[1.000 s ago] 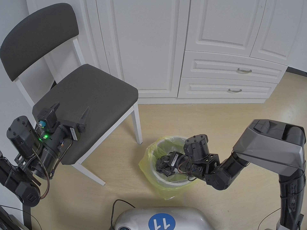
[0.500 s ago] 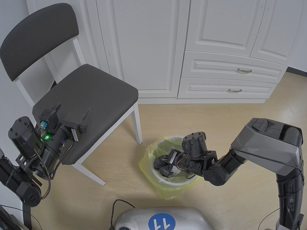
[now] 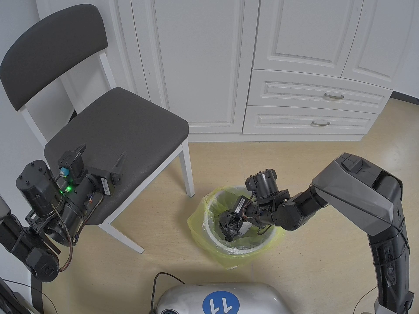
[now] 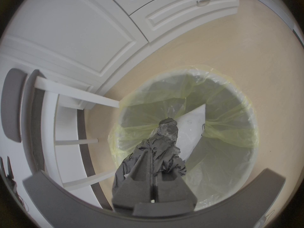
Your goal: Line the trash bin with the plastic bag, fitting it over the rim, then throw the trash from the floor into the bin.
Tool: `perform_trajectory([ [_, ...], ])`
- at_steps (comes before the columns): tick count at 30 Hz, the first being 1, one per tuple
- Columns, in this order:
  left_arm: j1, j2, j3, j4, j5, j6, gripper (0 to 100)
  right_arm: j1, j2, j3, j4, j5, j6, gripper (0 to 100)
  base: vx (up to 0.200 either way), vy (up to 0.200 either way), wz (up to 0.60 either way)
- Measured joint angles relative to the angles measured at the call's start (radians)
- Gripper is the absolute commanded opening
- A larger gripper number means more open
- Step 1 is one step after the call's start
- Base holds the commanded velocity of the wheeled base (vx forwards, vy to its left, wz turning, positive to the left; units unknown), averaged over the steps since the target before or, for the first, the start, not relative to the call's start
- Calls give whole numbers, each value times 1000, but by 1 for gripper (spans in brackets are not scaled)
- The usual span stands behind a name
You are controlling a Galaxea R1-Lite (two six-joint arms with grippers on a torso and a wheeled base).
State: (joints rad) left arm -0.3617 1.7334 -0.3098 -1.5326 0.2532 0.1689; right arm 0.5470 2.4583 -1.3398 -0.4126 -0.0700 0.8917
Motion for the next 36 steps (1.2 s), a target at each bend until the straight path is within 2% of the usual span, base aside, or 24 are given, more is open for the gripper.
perform_trajectory([
  [9,3,13,-1,-1,1,0,100,-16,25,-93,110,-4,31,0,0,0,0],
  [13,3,18,-1,-1,1,0,100,-18,21,-124,174,-5,74,0,0,0,0],
  [17,3,23,-1,-1,1,0,100,-20,3,-147,187,-1,103,0,0,0,0],
  [30,4,34,-4,-1,1,-1,100,-54,25,-224,220,0,107,0,0,0,0],
  [36,4,37,-3,-1,1,-1,100,-63,67,-332,407,-2,107,0,0,0,0],
])
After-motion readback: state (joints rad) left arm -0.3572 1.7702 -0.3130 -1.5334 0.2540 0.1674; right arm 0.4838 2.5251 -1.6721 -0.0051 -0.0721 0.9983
